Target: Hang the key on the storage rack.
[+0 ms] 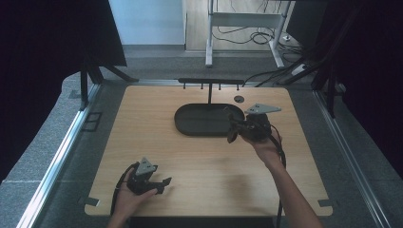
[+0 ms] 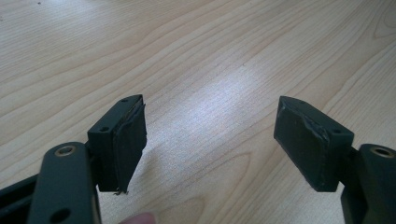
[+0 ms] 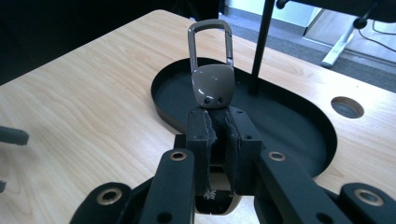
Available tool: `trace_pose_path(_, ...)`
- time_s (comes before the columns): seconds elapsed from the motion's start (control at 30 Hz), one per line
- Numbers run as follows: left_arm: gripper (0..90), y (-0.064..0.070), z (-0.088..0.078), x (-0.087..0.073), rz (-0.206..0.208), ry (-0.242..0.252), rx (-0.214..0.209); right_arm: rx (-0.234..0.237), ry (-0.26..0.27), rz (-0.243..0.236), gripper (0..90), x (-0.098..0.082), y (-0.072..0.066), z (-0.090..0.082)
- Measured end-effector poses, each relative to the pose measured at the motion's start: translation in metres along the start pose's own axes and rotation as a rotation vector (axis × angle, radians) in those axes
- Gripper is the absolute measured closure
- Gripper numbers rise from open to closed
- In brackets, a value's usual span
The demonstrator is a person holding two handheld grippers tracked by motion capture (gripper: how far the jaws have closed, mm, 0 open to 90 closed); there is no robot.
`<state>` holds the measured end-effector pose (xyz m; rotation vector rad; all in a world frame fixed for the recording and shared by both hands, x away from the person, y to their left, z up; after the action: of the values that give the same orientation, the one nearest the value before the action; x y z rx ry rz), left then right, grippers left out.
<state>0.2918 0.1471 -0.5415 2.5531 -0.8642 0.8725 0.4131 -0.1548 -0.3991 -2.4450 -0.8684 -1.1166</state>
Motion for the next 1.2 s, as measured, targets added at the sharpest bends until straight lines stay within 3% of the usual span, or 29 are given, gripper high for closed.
trace_pose_path(0.2, 25.8, -0.001, -0.001, 0.0, 0.0, 0.002, 0.0, -0.016, -0.005, 0.001, 80.7, 0.002, 0.006, 0.005)
trace_pose_path(0.67, 25.8, -0.001, -0.001, 0.0, 0.003, -0.001, -0.001, -0.071, 0.014, 0.067, 80.7, 0.002, 0.033, 0.016)
trace_pose_path(1.2, 25.8, 0.0, 0.0, 0.0, 0.003, -0.004, -0.003, -0.096, 0.014, 0.114, 80.7, 0.005, 0.052, 0.026)
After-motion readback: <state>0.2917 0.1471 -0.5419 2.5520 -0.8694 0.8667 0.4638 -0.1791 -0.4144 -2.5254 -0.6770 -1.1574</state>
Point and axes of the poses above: each handheld gripper's, and its own axes: z roughly forward along the jaws, x roughly out of its top, y roughly to its right, the point moved 6 cm from there along z, roughly forward along the jaws, and after that the axes turned 8 degrees about -y, right-handed, at the moved point
